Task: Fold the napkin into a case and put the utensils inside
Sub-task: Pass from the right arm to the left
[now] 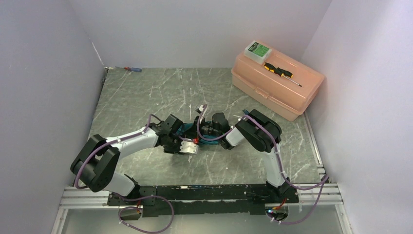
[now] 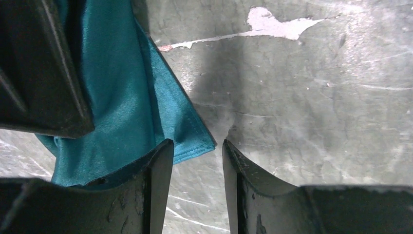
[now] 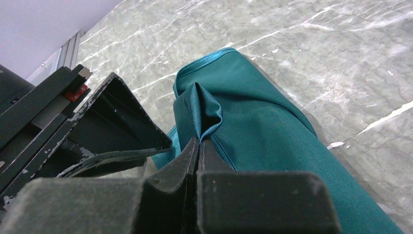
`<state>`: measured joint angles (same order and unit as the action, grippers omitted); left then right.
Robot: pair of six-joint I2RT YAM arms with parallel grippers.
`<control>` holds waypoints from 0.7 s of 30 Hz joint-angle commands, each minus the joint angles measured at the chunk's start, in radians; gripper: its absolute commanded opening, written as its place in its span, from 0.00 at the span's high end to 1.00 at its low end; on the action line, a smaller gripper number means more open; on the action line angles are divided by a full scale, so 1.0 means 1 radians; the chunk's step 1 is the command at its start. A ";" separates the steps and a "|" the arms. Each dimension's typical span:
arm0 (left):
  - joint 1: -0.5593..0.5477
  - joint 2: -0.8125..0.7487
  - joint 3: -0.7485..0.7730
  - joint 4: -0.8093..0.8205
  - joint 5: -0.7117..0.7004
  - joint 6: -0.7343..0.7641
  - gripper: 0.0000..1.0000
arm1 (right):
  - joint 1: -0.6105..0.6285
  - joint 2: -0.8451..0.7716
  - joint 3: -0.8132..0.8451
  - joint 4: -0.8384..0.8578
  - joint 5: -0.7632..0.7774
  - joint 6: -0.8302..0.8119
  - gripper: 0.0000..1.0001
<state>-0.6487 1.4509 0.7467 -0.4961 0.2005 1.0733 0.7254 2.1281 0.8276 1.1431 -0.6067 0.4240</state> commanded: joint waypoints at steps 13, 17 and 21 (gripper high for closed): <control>0.001 0.062 0.017 0.036 -0.014 -0.012 0.97 | -0.004 -0.011 -0.011 0.042 -0.047 -0.017 1.00; -0.002 0.049 0.075 -0.037 0.010 -0.067 0.97 | 0.000 -0.016 0.001 -0.005 -0.027 -0.046 1.00; -0.006 0.026 0.118 -0.110 0.042 -0.112 0.97 | 0.010 -0.017 0.007 -0.042 0.008 -0.078 1.00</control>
<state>-0.6498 1.4979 0.8040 -0.5144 0.1886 1.0256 0.7250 2.1281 0.8196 1.1179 -0.6292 0.4000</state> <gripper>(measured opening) 0.039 0.015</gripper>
